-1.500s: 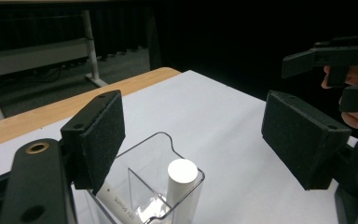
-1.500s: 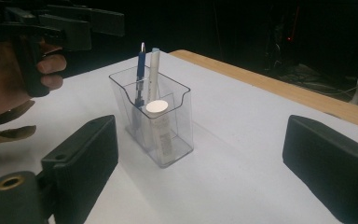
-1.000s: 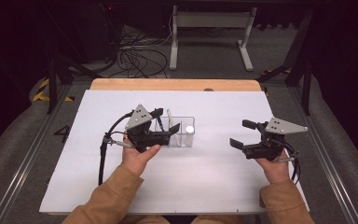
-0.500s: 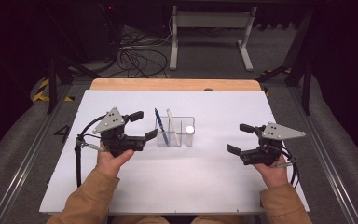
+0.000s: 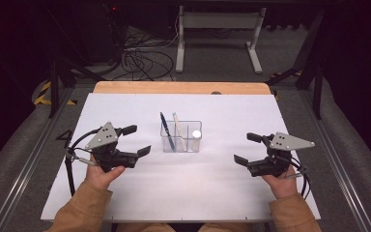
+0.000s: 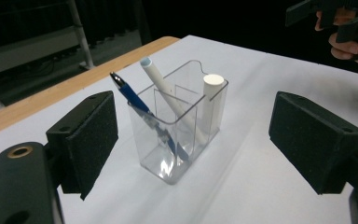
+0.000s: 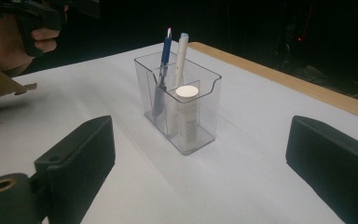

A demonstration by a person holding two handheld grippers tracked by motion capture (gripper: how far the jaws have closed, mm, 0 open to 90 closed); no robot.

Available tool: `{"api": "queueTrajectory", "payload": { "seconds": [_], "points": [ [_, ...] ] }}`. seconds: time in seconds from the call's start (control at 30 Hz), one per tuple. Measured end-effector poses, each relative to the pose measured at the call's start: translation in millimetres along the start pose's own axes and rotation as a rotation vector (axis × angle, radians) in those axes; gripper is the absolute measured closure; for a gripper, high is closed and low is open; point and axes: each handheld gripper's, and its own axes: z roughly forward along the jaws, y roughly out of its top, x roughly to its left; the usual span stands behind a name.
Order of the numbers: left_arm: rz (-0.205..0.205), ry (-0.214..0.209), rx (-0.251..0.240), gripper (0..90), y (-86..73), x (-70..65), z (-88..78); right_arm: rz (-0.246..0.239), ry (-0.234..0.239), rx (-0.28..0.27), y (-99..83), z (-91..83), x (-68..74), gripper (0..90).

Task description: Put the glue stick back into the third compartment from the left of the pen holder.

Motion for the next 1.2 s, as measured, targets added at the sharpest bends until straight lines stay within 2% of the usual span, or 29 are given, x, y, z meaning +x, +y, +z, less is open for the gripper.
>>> {"api": "queueTrajectory", "payload": {
  "seconds": [0.1,0.13,0.23,0.3,0.33,0.37,0.4,0.53,0.73,0.83,0.97,1.03,1.13,1.2],
  "points": [
    [0.006,0.003,0.007,15.1,-4.6,0.7,-3.4,0.001,0.001,0.002,-2.5,-0.3,1.3,8.2],
    [-0.010,0.003,0.004,14.9,-6.6,0.2,-4.2,0.001,0.002,0.002,-3.2,-0.1,1.6,8.2],
    [-0.024,0.006,0.010,14.1,-11.9,1.2,-5.8,-0.001,0.004,0.012,-4.4,0.4,1.7,8.0],
    [-0.025,0.009,0.018,13.9,-14.7,1.4,-7.0,-0.003,0.006,0.009,-4.4,0.1,1.7,8.0],
    [-0.010,0.021,0.022,13.7,-15.6,2.2,-8.0,-0.004,0.006,0.008,-4.4,-0.1,1.7,8.0],
    [-0.033,0.006,0.026,13.3,-17.4,0.9,-8.0,-0.008,0.004,0.006,-4.4,-0.3,1.5,8.0],
    [-0.012,0.019,0.033,13.0,-18.2,2.9,-9.2,-0.009,0.003,0.004,-4.7,-0.4,1.6,7.9],
    [-0.049,0.011,0.043,12.4,-25.4,6.2,-10.8,-0.017,-0.006,0.019,-7.4,1.5,2.4,7.8],
    [-0.028,0.039,0.058,11.9,-40.1,7.8,-16.6,-0.035,-0.003,0.029,-9.9,4.2,5.7,7.1],
    [-0.037,0.044,0.065,12.0,-49.5,9.2,-20.4,-0.036,-0.001,0.027,-10.7,4.0,6.4,6.9],
    [-0.042,0.040,0.048,12.0,-59.6,9.8,-25.8,-0.035,-0.006,0.022,-14.4,2.0,7.8,6.6],
    [-0.065,0.025,0.050,12.1,-65.4,11.7,-27.0,-0.028,-0.008,0.023,-17.2,0.7,8.4,6.6],
    [-0.061,0.044,0.065,12.1,-69.1,14.9,-26.6,-0.025,-0.016,0.020,-21.1,0.2,9.6,6.6],
    [-0.065,0.042,0.053,12.1,-68.7,16.9,-27.2,-0.026,-0.013,0.025,-22.0,1.8,9.4,6.5]
  ]
}}
